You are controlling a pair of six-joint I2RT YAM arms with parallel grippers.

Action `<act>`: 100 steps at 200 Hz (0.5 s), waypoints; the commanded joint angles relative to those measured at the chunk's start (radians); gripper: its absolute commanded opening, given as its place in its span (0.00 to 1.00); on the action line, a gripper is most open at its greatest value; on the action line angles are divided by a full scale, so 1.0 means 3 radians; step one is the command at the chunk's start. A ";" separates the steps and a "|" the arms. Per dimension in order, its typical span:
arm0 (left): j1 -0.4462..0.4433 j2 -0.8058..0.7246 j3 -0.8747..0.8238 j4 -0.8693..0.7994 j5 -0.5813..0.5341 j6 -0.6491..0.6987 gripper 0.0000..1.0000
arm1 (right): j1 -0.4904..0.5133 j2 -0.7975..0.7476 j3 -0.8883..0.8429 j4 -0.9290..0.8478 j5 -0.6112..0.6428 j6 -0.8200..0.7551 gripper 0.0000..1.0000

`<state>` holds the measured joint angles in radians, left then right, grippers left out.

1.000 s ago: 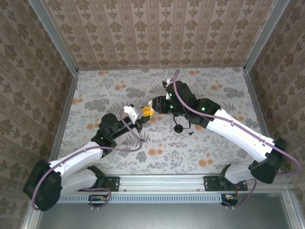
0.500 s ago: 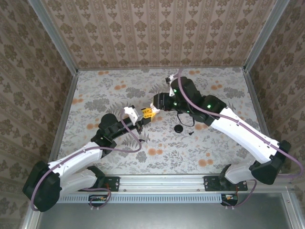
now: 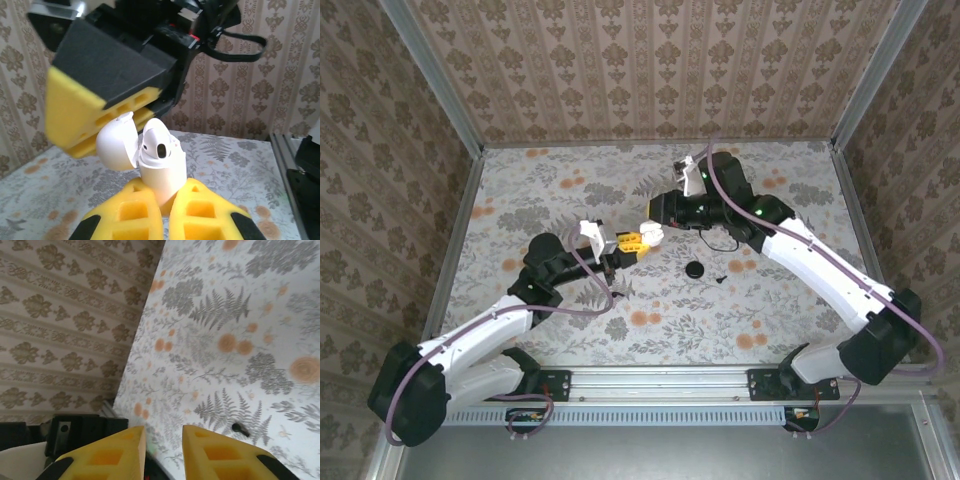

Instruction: Insert the wireless bluetooth earbuds into the charging case

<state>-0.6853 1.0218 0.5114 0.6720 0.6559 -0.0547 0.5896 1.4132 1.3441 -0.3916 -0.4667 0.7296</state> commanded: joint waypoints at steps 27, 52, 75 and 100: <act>0.0066 0.0040 0.0172 0.0074 0.0140 -0.0249 0.00 | 0.0003 -0.0046 -0.0214 0.0326 -0.0702 0.0151 0.20; 0.0119 0.0081 0.0155 0.0194 0.0093 -0.0410 0.00 | 0.0003 -0.0246 -0.0307 0.0309 -0.0742 0.0075 0.19; 0.0171 0.0112 0.0146 0.0260 0.0037 -0.0575 0.00 | 0.0008 -0.0344 -0.0431 0.0293 -0.0824 0.0018 0.19; 0.0243 0.0161 0.0172 0.0264 0.0007 -0.0797 0.00 | 0.0024 -0.0459 -0.0624 0.0370 -0.0820 0.0012 0.19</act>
<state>-0.6456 1.0538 0.5137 0.6857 0.7177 -0.1936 0.5793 1.3193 1.2171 -0.2653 -0.6285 0.7498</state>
